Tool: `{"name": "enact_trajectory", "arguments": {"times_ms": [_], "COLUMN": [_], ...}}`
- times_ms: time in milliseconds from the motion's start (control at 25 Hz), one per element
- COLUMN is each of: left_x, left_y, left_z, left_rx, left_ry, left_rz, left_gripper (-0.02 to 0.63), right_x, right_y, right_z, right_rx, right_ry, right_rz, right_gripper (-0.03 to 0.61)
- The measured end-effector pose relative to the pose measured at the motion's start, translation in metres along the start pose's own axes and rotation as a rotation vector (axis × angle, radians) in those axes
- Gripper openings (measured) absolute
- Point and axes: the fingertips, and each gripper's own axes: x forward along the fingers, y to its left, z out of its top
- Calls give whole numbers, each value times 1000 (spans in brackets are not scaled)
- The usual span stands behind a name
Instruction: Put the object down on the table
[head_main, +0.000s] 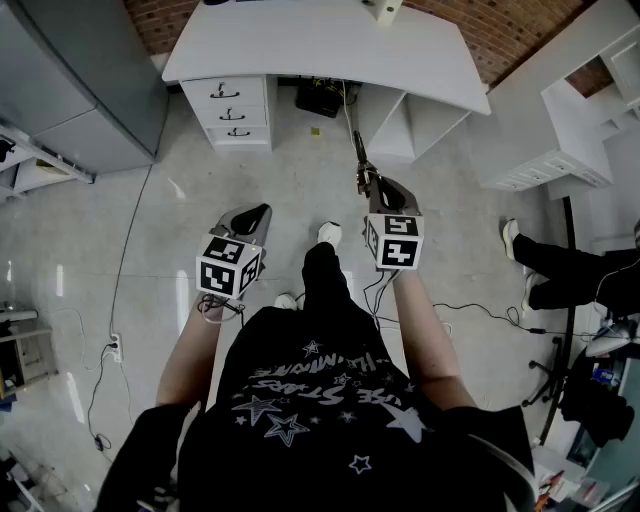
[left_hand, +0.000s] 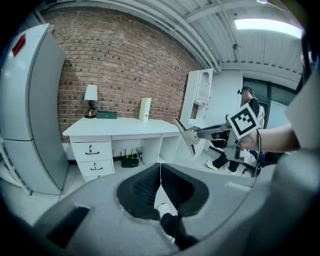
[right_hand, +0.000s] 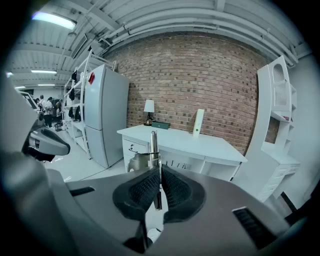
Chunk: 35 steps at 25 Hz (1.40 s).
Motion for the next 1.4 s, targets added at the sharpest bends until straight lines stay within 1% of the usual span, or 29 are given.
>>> {"name": "enact_trajectory", "arguments": {"times_ms": [320,520,680,880,1040,1240,1400], "left_x": [8,25,43,73,103,142,168], "left_y": [9,21,31,47,60,73,84], "left_z": [-14,-5,5,35,61,96,124], "left_rx": [-27,-42,-38,-24,-16,-8,8], "left_ry": [44,41,44,33,37,42,39], "left_rz": [-11,-14,-19,-12,1,34,65], "left_gripper": [20,20,20,20,20,20,20], "right_x": [7,18,33,65,99,148,186], "right_y": [2,-6,-19,-41,-64,-101,-128], "right_z": [-10,-9,-1,22,41,64,89], "right_rx": [4,0,9,3,12,18,20], "right_ry": [34,42,22,-14,-22,-27,-58], "right_rz": [1,-9,-17,-11,1,22,41], "right_gripper": [12,12,12,12,12,14,12]}}
